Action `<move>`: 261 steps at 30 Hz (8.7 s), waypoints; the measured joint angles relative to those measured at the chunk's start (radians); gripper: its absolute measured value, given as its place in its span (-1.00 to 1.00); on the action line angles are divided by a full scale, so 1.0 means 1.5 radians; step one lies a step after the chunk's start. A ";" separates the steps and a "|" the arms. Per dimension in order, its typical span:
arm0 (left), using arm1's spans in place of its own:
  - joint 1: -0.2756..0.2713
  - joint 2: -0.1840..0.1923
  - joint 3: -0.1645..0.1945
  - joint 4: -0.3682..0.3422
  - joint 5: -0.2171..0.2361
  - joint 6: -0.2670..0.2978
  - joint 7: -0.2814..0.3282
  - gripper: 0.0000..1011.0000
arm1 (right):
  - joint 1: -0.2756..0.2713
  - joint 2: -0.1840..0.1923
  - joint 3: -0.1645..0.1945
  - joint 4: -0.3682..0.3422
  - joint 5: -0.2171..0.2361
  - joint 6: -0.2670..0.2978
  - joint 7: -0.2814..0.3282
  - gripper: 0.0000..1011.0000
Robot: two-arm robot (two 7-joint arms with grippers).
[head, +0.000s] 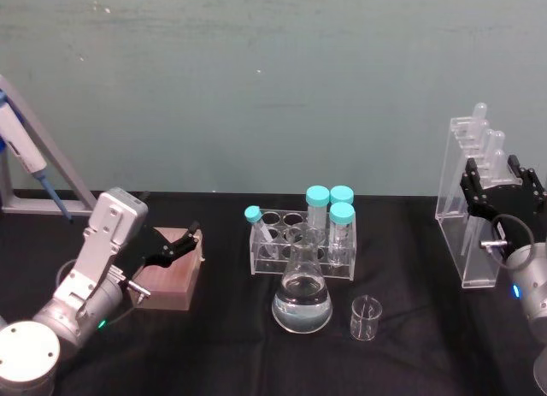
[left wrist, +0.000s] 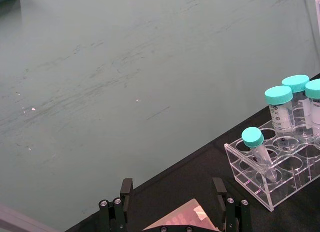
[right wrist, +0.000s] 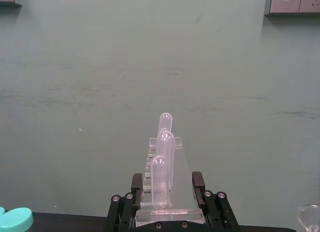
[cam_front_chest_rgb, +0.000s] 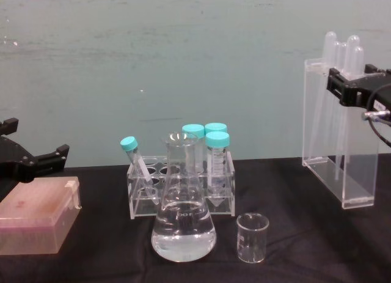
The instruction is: Place the experimental apparatus aside using one hand.
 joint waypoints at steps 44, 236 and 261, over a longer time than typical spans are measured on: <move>0.000 0.000 0.000 0.000 0.000 0.000 0.000 0.98 | -0.011 0.081 0.063 0.001 0.061 -0.014 0.063 0.18; 0.000 0.000 0.000 0.000 0.000 0.000 0.000 0.98 | 0.027 0.110 0.085 0.064 0.045 -0.045 0.057 0.99; 0.000 0.000 0.000 0.000 0.000 0.000 0.000 0.98 | 0.010 0.115 0.057 0.001 0.011 -0.113 0.086 0.99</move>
